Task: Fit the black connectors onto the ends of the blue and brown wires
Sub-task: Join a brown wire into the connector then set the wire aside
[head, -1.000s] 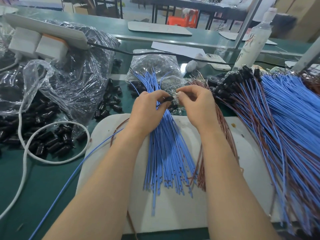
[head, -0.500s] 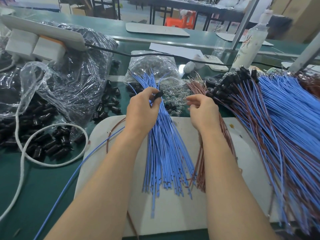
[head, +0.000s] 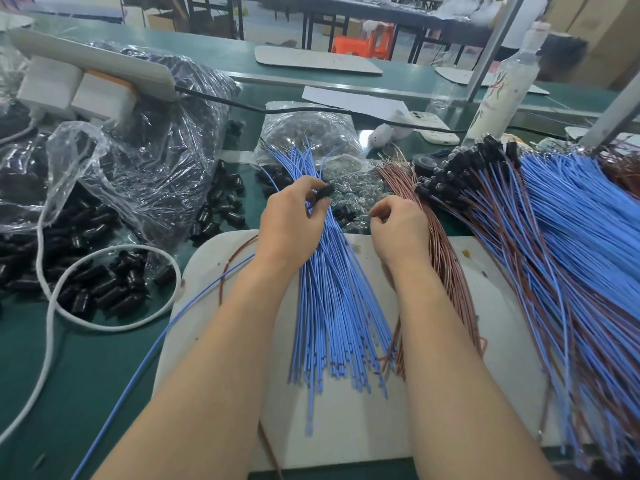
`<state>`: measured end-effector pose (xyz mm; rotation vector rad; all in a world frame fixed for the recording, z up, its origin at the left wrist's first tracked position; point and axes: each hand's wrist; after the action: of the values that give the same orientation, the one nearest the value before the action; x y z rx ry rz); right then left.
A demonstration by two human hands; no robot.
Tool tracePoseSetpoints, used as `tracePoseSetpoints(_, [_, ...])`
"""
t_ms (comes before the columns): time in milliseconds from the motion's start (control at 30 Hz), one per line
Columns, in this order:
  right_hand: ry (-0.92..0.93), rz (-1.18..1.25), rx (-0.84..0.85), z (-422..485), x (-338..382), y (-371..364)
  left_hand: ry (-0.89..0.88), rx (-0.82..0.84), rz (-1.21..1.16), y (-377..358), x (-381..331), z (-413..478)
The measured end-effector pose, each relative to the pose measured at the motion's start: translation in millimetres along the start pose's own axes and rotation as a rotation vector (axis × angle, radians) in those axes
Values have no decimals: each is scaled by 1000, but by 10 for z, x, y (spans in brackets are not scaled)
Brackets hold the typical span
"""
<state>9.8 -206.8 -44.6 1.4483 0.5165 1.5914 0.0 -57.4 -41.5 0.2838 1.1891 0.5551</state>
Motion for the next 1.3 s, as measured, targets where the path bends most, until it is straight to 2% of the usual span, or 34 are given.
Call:
tracePoseSetpoints(167, [14, 272, -68, -26, 55, 82, -17, 20, -47, 7, -5, -16])
tracePoseSetpoints(300, [75, 530, 37, -70, 156, 181, -29, 28, -152, -6, 10, -22])
tracePoseSetpoints(500, [136, 619, 78, -111, 223, 240, -47, 18, -233, -9, 37, -6])
tracePoseSetpoints(700, [193, 604, 88, -166, 314, 271, -61, 43, -221, 1, 36, 1])
tracePoseSetpoints(933, [311, 451, 0, -235, 414, 270, -63, 59, -188, -3, 31, 5])
tracePoseSetpoints(1300, [370, 347, -63, -244, 430, 272, -136, 84, -59, 8, 8, 17])
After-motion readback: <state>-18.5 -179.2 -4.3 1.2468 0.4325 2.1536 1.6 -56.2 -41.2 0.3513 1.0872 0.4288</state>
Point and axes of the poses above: each hand's wrist, its own z-axis towards the middle knuckle, its own y-axis out of the back of the hand, x = y × z, and after that the axes turned 2 degrees about -z, right-handed
